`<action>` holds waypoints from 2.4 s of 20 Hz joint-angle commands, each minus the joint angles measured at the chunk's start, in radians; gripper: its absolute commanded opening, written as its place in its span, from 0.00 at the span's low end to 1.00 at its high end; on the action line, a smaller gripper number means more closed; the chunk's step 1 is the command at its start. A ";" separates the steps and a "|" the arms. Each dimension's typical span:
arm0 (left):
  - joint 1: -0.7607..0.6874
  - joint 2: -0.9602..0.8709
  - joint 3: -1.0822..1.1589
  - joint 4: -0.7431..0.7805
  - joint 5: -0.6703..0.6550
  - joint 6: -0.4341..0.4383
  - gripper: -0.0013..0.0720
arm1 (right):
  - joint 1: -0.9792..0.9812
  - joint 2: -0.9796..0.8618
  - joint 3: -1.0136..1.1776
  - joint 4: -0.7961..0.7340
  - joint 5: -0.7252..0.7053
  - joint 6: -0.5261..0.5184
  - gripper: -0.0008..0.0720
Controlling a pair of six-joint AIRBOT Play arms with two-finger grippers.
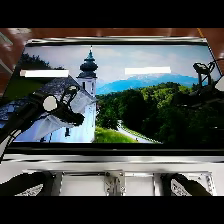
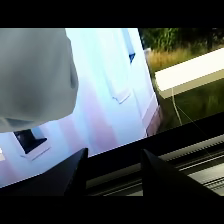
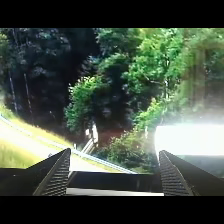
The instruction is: Fold the shirts.
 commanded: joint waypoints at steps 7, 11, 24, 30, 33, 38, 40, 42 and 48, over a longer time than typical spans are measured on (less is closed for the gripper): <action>0.397 -0.023 0.050 0.066 0.084 -0.184 0.99 | 0.001 -0.001 0.000 0.000 0.002 -0.001 0.93; 0.502 -0.130 0.050 0.033 0.073 -0.183 0.99 | 0.001 -0.001 0.000 0.000 -0.003 -0.001 0.93; 0.496 -0.338 0.065 -0.141 0.206 -0.112 0.07 | 0.001 -0.001 0.000 0.060 -0.080 -0.002 0.93; 0.320 -0.043 0.199 -0.154 0.204 -0.018 0.07 | 0.000 0.000 0.000 0.060 -0.114 -0.002 0.93; 0.143 0.161 0.261 -0.173 0.250 -0.067 0.07 | 0.000 0.001 0.021 0.053 -0.132 -0.005 0.93; -0.144 0.225 0.260 -0.171 0.356 -0.180 0.07 | 0.000 0.052 0.172 0.034 -0.060 -0.040 0.93; -0.240 0.154 0.260 -0.172 0.377 -0.184 0.07 | 0.000 0.103 0.201 0.011 -0.036 -0.047 0.93; -0.313 0.049 0.260 -0.172 0.402 -0.210 0.07 | 0.000 0.140 0.203 -0.022 0.021 -0.047 0.93; -0.349 -0.237 0.261 -0.329 0.426 -0.231 0.97 | 0.000 0.118 0.139 -0.095 0.097 -0.047 0.93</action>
